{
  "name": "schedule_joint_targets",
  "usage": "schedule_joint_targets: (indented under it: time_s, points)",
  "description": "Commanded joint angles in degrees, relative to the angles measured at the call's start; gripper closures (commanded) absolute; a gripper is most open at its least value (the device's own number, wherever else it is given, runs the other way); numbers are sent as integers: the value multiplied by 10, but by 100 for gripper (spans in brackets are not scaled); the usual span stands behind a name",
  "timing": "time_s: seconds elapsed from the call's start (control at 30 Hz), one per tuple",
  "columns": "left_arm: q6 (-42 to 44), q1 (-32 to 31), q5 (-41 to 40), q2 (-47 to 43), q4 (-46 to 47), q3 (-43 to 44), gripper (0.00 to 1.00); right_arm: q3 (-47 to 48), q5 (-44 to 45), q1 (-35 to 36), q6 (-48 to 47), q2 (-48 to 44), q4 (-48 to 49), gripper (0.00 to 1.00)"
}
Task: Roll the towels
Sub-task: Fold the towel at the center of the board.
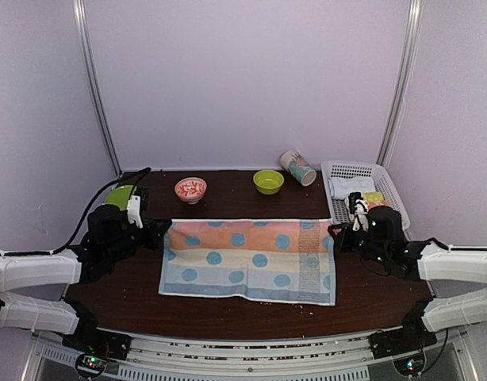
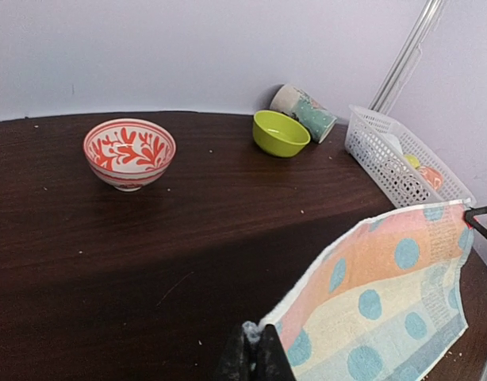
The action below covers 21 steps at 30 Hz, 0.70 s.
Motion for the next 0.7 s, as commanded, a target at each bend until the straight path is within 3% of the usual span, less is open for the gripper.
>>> schedule_joint_targets:
  time_s: [0.0,0.33,0.67]
  points:
    - [-21,0,32,-10,36,-25,100,-28,-2,15,-8,-44,6,100]
    - [-67,0,-19,-91,8,-123,100,-98,6,22,20,-153,-48,100]
    - [-72,0,-12,-30,28,-124,100,-122,3,31,52,-161,-50,100]
